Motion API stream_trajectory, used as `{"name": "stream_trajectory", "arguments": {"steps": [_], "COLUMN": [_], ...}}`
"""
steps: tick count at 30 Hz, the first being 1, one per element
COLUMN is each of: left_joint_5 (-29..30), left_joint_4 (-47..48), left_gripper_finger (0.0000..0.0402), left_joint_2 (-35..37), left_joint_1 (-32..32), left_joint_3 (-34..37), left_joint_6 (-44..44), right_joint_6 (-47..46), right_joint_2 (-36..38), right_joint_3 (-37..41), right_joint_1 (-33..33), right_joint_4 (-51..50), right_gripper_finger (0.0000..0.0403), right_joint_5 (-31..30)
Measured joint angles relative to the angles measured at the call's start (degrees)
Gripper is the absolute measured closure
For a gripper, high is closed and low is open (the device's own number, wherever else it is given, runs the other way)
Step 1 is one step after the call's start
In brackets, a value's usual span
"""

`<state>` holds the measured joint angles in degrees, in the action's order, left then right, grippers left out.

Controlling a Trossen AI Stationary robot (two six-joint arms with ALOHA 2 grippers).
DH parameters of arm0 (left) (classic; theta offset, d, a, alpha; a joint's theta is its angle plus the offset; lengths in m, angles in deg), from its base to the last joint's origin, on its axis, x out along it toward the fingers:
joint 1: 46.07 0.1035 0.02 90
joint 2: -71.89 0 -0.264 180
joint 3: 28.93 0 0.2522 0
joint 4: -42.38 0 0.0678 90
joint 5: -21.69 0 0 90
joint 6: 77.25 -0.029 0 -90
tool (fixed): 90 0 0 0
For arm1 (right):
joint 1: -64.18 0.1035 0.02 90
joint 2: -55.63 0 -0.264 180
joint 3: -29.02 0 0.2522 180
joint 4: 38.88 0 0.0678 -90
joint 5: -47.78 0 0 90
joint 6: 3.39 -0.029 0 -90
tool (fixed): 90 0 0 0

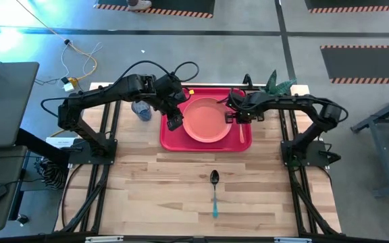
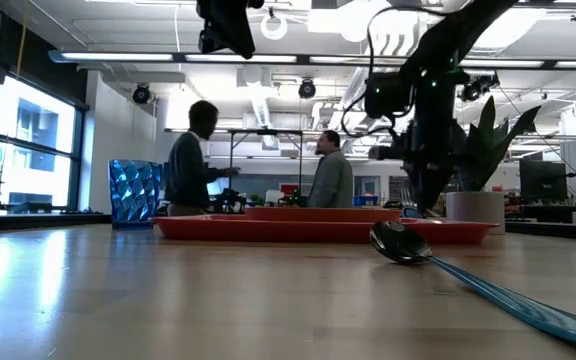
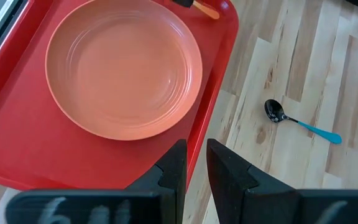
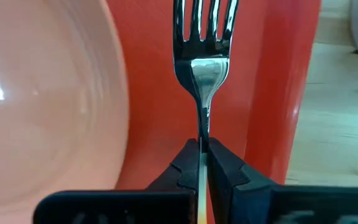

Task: Pick and place plate/cup/fork/spoon on tray
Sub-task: Put the orange fork to the right of the orange plate on the red tray

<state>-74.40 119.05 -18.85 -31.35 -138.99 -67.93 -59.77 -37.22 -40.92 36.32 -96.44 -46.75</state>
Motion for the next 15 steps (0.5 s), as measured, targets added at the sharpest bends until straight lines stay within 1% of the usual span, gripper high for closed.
{"name": "stream_trajectory", "arguments": {"steps": [5,15], "left_joint_5": [0.2,0.4], "left_joint_4": [0.1,0.2], "left_gripper_finger": [0.0350,0.0350], "left_joint_2": [0.0,0.0], "left_joint_1": [0.0,0.0], "left_joint_3": [0.0,0.0], "left_joint_6": [0.0,-0.4], "right_joint_6": [1.3,2.8], "right_joint_2": [-2.5,-2.6], "right_joint_3": [0.0,0.0], "right_joint_1": [-1.6,-5.2], "right_joint_4": [0.3,0.3], "right_gripper_finger": [0.0402,0.0402], "right_joint_5": [1.5,1.7]}}
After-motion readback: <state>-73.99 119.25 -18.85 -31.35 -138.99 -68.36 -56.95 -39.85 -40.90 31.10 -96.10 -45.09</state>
